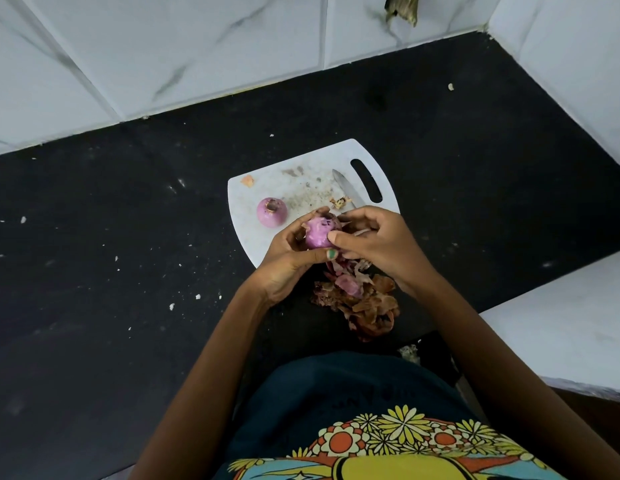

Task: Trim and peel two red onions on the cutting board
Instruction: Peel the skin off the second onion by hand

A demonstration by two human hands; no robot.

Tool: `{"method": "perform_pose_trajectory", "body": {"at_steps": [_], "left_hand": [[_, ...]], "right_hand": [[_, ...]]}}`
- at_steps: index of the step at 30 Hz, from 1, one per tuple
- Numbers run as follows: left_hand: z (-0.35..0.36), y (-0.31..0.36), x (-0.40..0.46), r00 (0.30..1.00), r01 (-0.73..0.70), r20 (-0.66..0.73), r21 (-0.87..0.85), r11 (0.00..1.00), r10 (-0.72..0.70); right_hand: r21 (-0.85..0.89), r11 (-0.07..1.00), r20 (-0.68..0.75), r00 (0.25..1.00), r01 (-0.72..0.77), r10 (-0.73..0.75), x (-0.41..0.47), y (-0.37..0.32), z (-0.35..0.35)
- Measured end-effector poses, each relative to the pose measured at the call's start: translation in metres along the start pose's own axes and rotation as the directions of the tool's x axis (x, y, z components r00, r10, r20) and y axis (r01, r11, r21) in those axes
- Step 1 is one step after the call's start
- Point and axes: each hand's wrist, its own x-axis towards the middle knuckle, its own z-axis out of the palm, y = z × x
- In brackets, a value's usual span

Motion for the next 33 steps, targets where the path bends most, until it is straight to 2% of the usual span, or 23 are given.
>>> {"method": "perform_pose_trajectory", "body": {"at_steps": [7,14,18,23,27,31,33], "left_hand": [[-0.007,-0.005,-0.001,0.999,0.042,-0.003,-0.018,0.999,-0.042],[-0.006,-0.009,0.003,0.996,0.085,-0.010,-0.137,0.987,-0.087],[-0.006,-0.007,0.002,0.996,0.082,-0.006,-0.125,0.989,-0.083],[-0.012,-0.008,-0.001,0.991,0.116,0.079,-0.109,0.987,-0.108],[-0.016,-0.007,-0.003,0.984,0.141,0.127,-0.137,0.980,-0.124],[-0.016,-0.008,-0.004,0.976,0.163,0.168,-0.166,0.972,-0.135],[-0.016,-0.008,-0.005,0.975,0.167,0.174,-0.161,0.973,-0.138]], "right_hand": [[-0.097,0.989,-0.021,0.993,0.116,-0.118,0.002,0.005,-0.004],[0.003,0.991,-0.098,0.986,0.135,-0.134,0.003,0.005,-0.004],[-0.083,0.975,-0.022,0.978,0.205,-0.207,0.000,0.003,-0.003],[-0.181,0.959,0.018,0.975,0.220,-0.220,0.000,0.002,-0.004],[-0.159,0.961,0.047,0.974,0.225,-0.221,0.003,0.002,-0.007],[-0.041,0.978,0.066,0.977,0.205,-0.202,0.005,0.002,-0.009],[-0.040,0.980,0.062,0.980,0.193,-0.190,0.005,0.004,-0.010]]}}
